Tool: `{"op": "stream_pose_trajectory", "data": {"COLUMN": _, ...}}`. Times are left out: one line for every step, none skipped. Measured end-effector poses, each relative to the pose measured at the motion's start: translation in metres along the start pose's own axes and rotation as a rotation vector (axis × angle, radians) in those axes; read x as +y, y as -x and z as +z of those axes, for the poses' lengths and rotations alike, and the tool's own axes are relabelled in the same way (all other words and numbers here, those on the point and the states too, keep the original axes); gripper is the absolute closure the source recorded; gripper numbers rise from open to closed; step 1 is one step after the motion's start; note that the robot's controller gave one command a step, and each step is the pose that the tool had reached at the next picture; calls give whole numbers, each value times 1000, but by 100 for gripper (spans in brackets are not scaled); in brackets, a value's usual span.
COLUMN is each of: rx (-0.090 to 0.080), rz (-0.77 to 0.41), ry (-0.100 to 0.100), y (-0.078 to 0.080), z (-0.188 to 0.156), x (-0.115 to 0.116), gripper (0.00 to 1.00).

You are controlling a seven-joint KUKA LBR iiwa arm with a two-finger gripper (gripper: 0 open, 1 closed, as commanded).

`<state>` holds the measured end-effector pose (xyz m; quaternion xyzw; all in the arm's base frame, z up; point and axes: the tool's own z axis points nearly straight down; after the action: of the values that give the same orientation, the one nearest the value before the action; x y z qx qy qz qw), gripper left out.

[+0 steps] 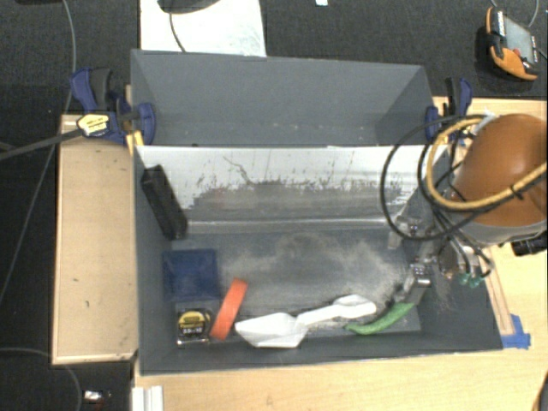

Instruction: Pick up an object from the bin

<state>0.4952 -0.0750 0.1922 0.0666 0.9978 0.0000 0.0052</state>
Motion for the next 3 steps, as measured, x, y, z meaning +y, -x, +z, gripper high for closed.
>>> {"op": "stream_pose_trajectory", "data": {"rx": -8, "rz": 86, "ry": 0, "y": 19, "z": 1, "x": 12, "gripper": 0}}
{"op": "stream_pose_trajectory", "data": {"rx": 12, "rz": 2, "ry": 0, "y": -16, "z": 57, "x": 13, "gripper": 0}}
{"op": "stream_pose_trajectory", "data": {"rx": -17, "rz": -2, "ry": 1, "y": -5, "z": 61, "x": 49, "gripper": 0}}
